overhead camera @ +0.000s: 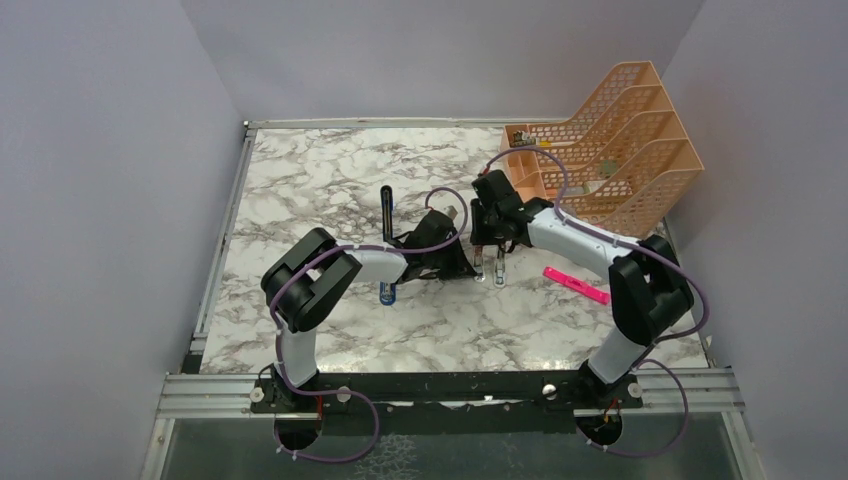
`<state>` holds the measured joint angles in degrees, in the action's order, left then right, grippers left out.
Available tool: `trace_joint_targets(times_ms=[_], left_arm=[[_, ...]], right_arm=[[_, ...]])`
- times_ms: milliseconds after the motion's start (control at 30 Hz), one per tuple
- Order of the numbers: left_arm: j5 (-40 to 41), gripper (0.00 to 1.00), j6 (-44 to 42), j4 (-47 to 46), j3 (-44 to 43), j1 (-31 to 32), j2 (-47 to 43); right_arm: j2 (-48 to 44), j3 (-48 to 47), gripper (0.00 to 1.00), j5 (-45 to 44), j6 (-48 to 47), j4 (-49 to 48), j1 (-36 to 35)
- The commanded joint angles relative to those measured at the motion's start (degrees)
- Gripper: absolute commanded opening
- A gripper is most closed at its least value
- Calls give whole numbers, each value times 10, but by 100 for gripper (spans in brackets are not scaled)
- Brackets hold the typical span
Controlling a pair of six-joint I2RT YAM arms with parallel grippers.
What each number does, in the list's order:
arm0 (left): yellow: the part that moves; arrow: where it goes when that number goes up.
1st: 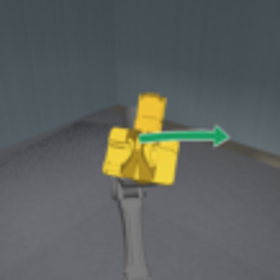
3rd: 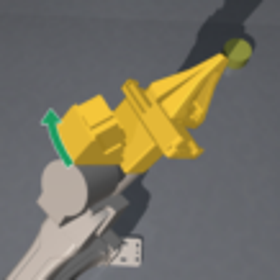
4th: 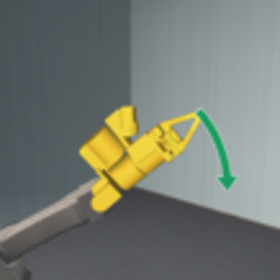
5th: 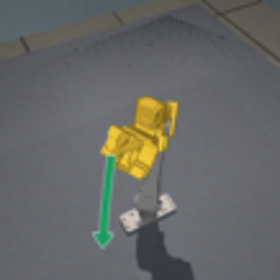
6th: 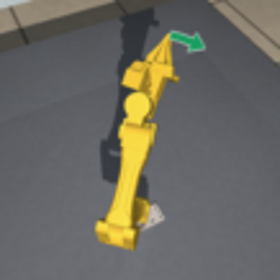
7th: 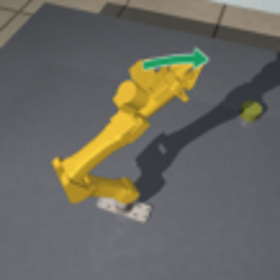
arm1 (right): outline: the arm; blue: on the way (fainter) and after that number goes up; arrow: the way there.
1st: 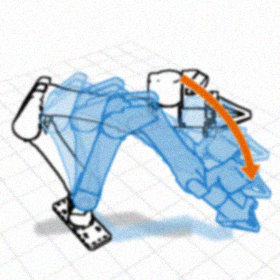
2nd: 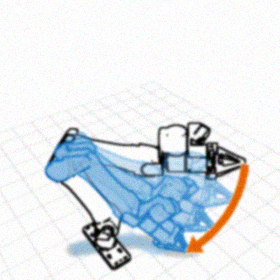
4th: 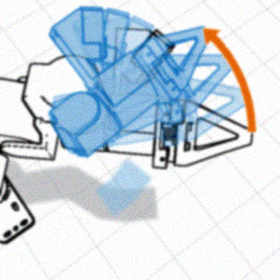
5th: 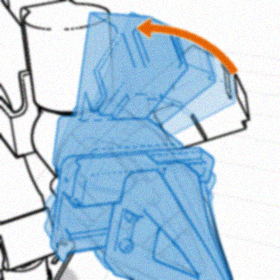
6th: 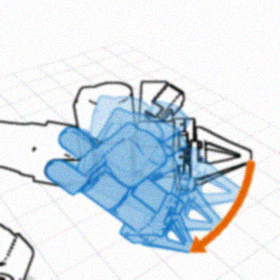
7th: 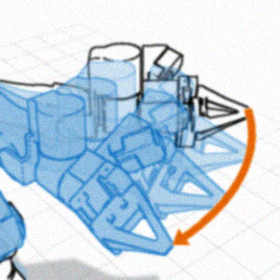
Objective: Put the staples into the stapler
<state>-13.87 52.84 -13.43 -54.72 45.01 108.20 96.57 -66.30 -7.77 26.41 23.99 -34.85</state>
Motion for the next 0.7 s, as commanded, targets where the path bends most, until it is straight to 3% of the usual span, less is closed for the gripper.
trace_joint_targets(times_ms=[0, 667], left_arm=[[3, 0, 2, 23, -23, 3, 18], [5, 0, 7, 66, -57, 3, 35]], right_arm=[[-35, 19, 28, 64, 5, 18, -4], [-67, 103, 28, 108, 13, 27, -23]])
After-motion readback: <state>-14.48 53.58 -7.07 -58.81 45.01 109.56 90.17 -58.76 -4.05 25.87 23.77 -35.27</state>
